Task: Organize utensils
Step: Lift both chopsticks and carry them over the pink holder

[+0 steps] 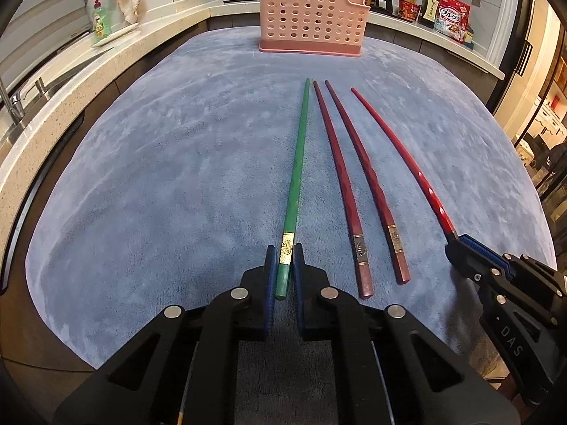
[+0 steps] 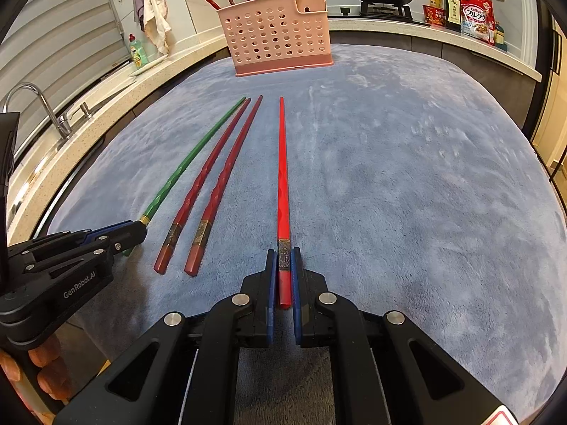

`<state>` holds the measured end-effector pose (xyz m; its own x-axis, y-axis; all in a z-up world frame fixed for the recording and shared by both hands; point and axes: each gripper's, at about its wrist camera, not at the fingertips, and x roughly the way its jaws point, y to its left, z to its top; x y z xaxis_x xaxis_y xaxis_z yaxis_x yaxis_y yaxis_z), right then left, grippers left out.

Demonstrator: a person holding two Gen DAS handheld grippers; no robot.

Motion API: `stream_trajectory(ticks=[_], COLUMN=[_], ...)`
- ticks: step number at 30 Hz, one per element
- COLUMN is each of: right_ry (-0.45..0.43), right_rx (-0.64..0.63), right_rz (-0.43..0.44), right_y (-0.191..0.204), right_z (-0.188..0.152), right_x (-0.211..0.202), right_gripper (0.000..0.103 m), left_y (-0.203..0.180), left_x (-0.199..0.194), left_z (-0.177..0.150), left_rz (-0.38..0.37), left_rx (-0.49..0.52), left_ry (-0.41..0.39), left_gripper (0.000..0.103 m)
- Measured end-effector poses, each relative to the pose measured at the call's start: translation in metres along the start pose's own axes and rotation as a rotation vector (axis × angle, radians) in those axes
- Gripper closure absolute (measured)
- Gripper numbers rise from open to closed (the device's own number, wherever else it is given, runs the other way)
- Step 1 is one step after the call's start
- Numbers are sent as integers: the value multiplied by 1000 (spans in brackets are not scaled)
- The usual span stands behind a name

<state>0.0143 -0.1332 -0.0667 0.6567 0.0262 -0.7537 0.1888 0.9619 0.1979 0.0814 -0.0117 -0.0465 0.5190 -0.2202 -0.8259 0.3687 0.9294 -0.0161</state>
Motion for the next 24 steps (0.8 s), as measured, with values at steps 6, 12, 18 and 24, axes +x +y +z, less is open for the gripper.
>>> stream_trajectory(ticks=[6, 12, 18, 24], right_ry=[-17, -63, -152, -246], right_rx=[9, 19, 29, 23], right_rz=[3, 14, 26, 25], right_y=[-4, -9, -12, -14], right_z=[1, 14, 37, 72], right_x=[-13, -36, -66, -97], right_gripper=[96, 96, 96, 96], left_y=[4, 10, 20, 32], left_x=[-7, -24, -47, -70], left_z=[1, 9, 26, 54], left_rz=[-21, -36, -56, -87], left_rx=[-24, -43, -70, -106], left_ry=[12, -16, -61, -93], left_gripper=[95, 96, 96, 96])
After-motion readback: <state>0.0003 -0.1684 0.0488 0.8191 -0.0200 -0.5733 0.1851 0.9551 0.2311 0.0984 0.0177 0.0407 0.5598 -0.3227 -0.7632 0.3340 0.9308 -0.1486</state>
